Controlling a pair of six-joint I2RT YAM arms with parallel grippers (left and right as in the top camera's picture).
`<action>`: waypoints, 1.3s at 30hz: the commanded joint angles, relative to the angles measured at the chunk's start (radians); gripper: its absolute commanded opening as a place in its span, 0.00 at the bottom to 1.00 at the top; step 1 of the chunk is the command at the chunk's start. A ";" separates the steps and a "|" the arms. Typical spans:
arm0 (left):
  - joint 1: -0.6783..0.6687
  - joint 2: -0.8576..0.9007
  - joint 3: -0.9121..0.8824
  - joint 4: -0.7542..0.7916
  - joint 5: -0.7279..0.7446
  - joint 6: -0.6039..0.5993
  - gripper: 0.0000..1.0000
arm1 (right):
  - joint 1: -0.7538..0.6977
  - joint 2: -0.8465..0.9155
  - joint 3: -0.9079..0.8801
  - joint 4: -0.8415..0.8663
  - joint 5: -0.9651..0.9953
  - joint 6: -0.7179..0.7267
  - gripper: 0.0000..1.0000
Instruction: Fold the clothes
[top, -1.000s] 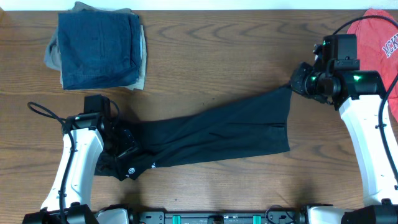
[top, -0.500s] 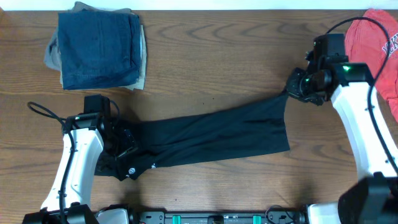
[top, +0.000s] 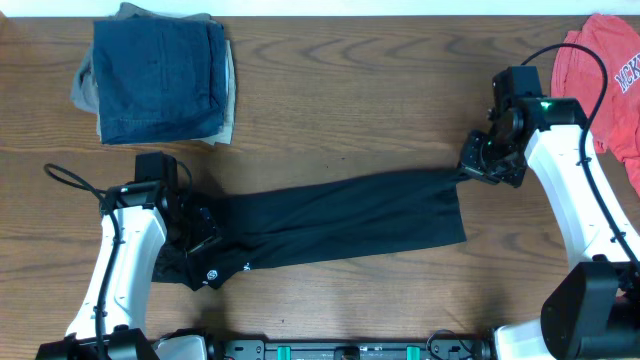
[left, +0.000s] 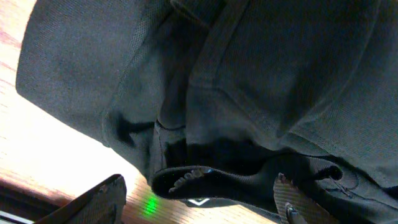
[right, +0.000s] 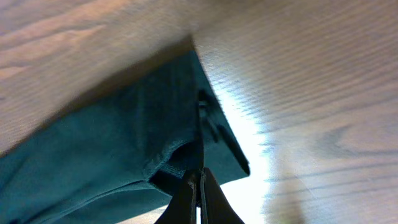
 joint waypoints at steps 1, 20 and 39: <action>0.003 -0.003 0.015 0.000 -0.008 -0.005 0.77 | 0.003 0.003 -0.031 -0.006 0.066 0.013 0.01; 0.003 -0.003 0.015 -0.007 -0.008 -0.005 0.77 | -0.005 0.003 -0.260 0.209 0.081 0.028 0.03; 0.003 -0.015 0.091 -0.096 0.018 0.018 0.23 | -0.037 0.003 -0.095 0.055 -0.044 -0.024 0.27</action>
